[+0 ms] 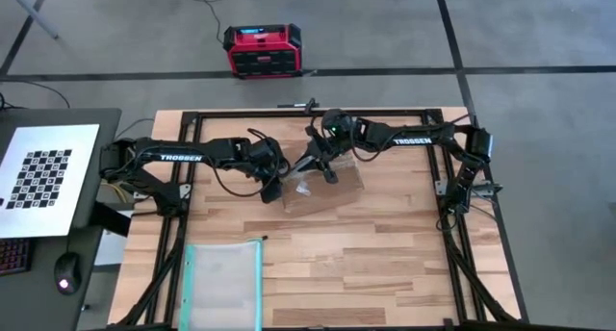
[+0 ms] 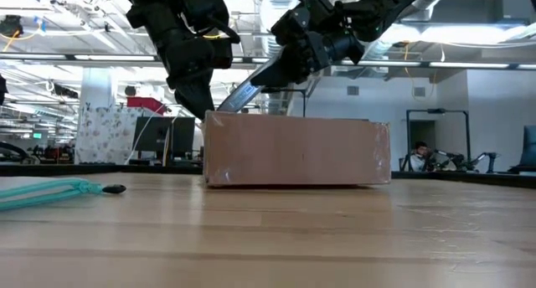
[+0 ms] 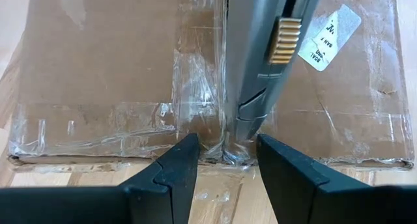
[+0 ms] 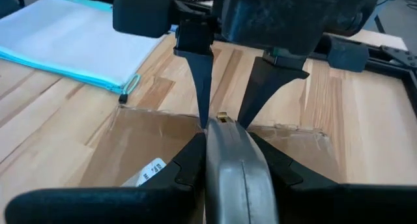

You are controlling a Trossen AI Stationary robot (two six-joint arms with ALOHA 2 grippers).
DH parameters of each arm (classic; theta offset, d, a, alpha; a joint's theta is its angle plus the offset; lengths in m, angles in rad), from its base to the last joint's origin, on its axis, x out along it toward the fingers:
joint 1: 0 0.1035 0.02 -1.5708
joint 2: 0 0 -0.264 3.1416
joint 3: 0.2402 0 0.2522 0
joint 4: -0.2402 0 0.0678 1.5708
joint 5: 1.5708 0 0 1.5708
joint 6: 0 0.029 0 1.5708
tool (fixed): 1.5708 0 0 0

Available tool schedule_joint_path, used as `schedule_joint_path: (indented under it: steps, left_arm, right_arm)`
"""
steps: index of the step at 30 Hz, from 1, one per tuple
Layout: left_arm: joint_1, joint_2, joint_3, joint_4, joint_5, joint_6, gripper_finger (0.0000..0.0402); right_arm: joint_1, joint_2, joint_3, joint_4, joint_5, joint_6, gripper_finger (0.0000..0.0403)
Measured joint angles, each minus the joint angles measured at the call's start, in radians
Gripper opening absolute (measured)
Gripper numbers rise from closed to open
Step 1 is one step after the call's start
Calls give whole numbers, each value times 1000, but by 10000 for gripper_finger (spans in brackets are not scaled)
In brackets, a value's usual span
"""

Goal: Unpack boxes
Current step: Open the cardboard box using the gray cutter

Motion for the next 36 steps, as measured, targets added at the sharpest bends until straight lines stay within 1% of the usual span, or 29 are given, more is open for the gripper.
schedule_joint_path:
  steps: [14,20,23,27,36]
  left_arm:
    - [0,0,-2,21,-1,0,143]
    - [0,1,-2,22,-1,0,143]
    - [0,1,-2,23,-1,0,143]
    - [0,1,-2,22,-1,4,143]
    - [0,1,-2,8,-5,18,143]
  right_arm:
    - [9,-1,0,-29,32,-3,73]
    - [15,43,3,-15,37,7,73]
    - [16,41,2,-21,49,8,73]
    - [8,14,1,-47,79,7,73]
    - [-29,-7,2,-155,73,8,73]
